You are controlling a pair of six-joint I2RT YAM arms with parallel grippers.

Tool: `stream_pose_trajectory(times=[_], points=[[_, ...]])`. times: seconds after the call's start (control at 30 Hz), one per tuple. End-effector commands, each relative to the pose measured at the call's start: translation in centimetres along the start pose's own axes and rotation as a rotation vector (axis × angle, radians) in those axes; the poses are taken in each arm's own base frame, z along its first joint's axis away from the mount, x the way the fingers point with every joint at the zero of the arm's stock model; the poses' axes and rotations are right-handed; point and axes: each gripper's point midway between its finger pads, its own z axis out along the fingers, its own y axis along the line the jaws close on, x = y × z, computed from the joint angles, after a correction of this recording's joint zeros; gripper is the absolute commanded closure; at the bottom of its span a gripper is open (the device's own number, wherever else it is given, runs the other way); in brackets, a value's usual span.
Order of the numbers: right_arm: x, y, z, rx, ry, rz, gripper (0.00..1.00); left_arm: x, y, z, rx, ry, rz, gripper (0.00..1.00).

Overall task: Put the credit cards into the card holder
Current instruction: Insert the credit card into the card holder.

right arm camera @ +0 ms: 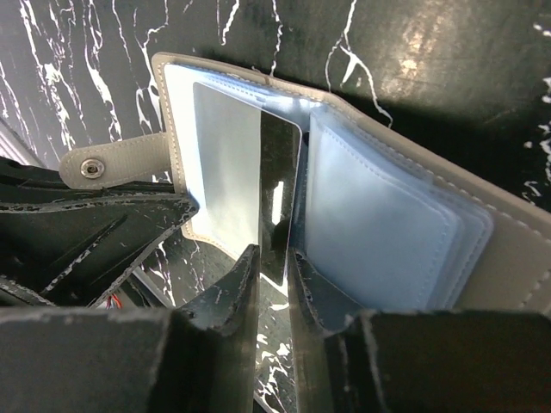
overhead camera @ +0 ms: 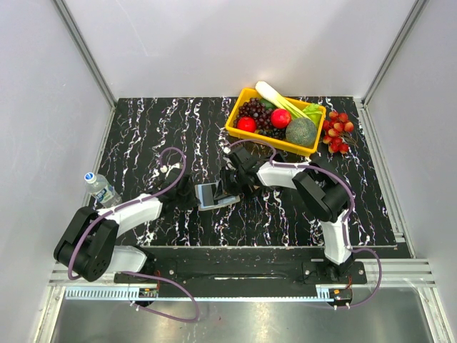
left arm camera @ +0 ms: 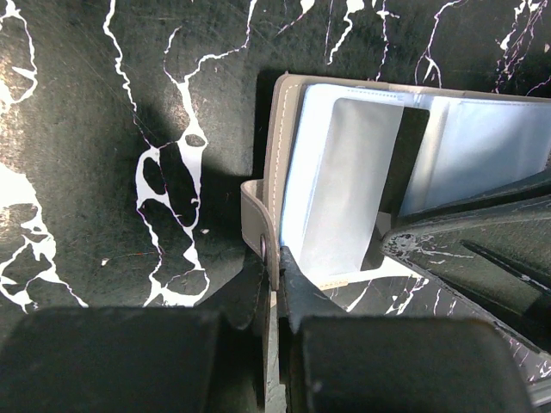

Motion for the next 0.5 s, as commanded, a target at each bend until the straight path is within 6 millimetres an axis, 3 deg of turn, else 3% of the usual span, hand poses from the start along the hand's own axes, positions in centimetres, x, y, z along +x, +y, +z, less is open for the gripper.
stream_pose_trajectory(times=[0.0,0.13,0.33,0.47], points=[[-0.9,1.8,0.2,-0.079,0.001,-0.041,0.75,-0.6,0.1,0.1,-0.006,-0.026,0.019,0.99],[-1.2,1.8,0.5,-0.076,-0.007,-0.049,0.73,-0.7,0.1,0.2,-0.006,-0.028,0.019,0.91],[-1.5,2.2,0.6,-0.101,-0.007,-0.079,0.71,-0.6,0.1,0.2,-0.004,-0.028,0.028,0.88],[-1.1,3.5,0.6,-0.182,0.02,-0.122,0.69,-0.6,0.1,0.3,-0.005,-0.025,0.028,0.87]])
